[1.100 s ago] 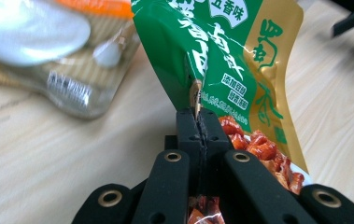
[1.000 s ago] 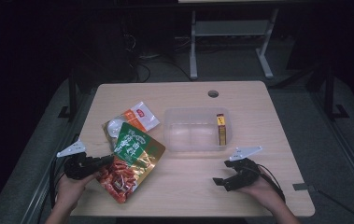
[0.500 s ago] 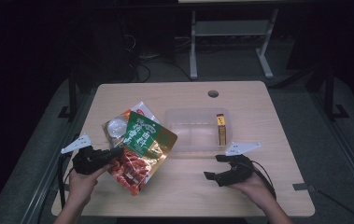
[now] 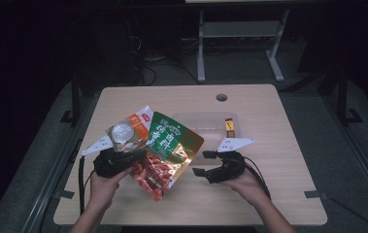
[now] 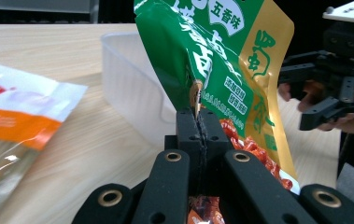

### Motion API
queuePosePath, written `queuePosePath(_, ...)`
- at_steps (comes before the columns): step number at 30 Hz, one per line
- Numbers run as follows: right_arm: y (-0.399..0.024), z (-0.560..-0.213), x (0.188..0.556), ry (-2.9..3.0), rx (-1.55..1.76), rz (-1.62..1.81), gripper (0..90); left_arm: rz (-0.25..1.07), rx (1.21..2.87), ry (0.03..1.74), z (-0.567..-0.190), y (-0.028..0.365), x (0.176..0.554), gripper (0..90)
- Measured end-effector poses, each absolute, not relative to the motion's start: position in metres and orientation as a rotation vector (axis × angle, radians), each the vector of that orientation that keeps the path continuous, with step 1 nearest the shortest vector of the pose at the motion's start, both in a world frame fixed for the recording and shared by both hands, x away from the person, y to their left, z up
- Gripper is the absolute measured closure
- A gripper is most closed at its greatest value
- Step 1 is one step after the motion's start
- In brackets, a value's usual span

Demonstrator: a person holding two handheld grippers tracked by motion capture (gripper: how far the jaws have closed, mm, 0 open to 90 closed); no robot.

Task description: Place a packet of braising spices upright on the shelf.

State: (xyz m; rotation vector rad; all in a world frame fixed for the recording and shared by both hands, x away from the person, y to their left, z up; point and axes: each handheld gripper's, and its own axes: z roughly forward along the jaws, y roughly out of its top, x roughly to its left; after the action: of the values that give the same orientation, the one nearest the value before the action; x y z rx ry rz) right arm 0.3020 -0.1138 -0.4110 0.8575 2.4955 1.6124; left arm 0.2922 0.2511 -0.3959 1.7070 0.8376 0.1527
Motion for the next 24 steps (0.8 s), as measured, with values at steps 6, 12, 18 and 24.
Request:
queuePosePath(6, -0.104, -0.403, 0.314, 2.452, 0.850, 1.724, 39.8, 0.158, 1.667, 0.846, -0.397, 0.240, 0.288, 90.0)
queuePosePath(12, -0.106, -0.404, 0.317, 2.430, 0.856, 1.775, 48.8, 0.147, 1.671, 0.834, -0.403, 0.234, 0.284, 90.0)
queuePosePath(18, -0.111, -0.405, 0.319, 2.424, 0.916, 1.871, 67.3, 0.156, 1.668, 0.824, -0.406, 0.230, 0.280, 89.9)
queuePosePath(24, -0.113, -0.406, 0.320, 2.428, 0.920, 1.899, 85.0, 0.152, 1.676, 0.813, -0.409, 0.229, 0.281, 89.8)
